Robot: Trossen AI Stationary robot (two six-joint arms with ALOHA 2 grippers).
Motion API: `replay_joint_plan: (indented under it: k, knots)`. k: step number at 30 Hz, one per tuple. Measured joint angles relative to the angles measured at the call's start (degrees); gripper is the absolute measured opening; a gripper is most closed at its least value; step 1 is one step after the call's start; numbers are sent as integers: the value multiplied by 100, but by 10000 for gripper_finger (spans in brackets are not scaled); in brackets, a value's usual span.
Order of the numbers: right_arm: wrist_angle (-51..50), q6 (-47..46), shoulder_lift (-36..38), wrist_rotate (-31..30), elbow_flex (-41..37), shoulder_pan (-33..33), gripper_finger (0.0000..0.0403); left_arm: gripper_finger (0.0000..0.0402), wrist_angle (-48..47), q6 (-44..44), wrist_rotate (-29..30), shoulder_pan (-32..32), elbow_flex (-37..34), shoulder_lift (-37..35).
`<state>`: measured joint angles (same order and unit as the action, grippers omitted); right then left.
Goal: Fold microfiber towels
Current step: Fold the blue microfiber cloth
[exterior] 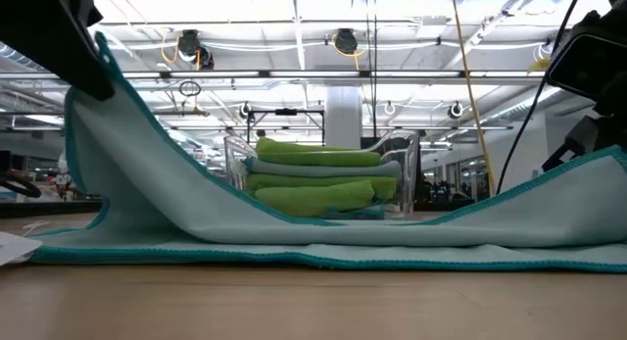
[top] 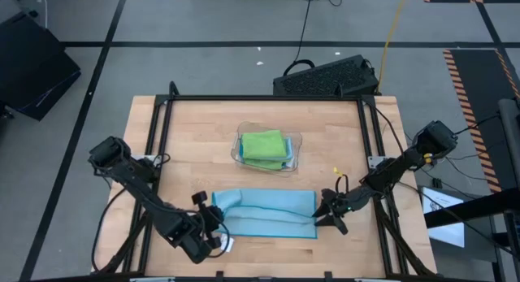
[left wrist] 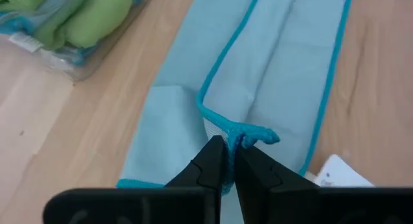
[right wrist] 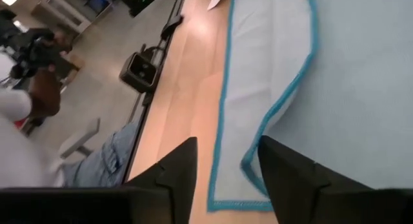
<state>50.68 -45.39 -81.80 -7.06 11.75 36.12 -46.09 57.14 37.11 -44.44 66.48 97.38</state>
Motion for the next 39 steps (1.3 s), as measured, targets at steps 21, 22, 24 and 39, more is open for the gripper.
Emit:
replay_joint_plan:
  k: [21,22,24,39]
  knots:
    - [-2,-143,0,1283,0,25,169,131,-13,257,-334,-368,0,0]
    - [-12,-171,0,1400,0,30,169,131,-13,311,-346,-373,0,0]
    - [-62,-194,0,1676,-1,37,169,131,-13,426,-348,-372,0,0]
    - [-735,-44,2,990,-2,-92,169,131,14,851,352,-229,-60,0]
